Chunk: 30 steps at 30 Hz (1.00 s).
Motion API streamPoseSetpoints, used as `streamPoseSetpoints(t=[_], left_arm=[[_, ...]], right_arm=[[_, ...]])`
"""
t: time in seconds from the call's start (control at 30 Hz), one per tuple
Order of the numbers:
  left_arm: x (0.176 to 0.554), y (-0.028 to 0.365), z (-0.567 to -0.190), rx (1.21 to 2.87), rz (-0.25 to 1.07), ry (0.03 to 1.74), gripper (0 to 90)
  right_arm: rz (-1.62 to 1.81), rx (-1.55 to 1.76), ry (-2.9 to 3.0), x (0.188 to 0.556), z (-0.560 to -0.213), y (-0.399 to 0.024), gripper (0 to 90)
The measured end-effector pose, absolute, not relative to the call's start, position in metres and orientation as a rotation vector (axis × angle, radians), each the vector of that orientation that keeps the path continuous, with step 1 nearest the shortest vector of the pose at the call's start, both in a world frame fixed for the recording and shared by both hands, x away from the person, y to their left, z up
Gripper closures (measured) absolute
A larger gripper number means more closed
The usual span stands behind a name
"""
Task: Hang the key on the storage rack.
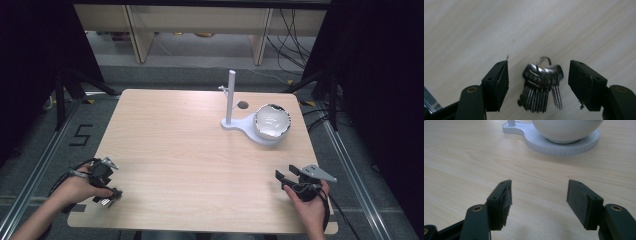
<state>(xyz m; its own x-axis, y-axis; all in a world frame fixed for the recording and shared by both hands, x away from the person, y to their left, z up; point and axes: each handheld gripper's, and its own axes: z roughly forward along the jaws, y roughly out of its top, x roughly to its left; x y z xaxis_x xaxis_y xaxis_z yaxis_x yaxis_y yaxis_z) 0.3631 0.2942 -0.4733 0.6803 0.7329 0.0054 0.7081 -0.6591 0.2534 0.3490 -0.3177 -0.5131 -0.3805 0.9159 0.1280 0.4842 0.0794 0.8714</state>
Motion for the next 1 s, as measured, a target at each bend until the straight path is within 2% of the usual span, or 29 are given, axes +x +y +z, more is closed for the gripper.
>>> streamPoseSetpoints(t=[0.17,0.33,0.8,1.0], left_arm=[[0.362,0.291,-0.481,2.746,0.149,1.141,32.1],[0.364,0.29,-0.487,2.759,0.122,1.156,32.5],[0.366,0.29,-0.485,2.745,0.055,1.242,46.8],[0.367,0.291,-0.484,2.779,0.066,1.193,53.9]], right_arm=[[1.232,1.341,1.93,0.35,-0.513,-0.32,37.8],[1.229,1.342,1.929,0.35,-0.513,-0.32,37.8],[1.225,1.348,1.936,0.35,-0.513,-0.318,37.8],[1.219,1.379,1.946,0.349,-0.512,-0.317,37.9]])
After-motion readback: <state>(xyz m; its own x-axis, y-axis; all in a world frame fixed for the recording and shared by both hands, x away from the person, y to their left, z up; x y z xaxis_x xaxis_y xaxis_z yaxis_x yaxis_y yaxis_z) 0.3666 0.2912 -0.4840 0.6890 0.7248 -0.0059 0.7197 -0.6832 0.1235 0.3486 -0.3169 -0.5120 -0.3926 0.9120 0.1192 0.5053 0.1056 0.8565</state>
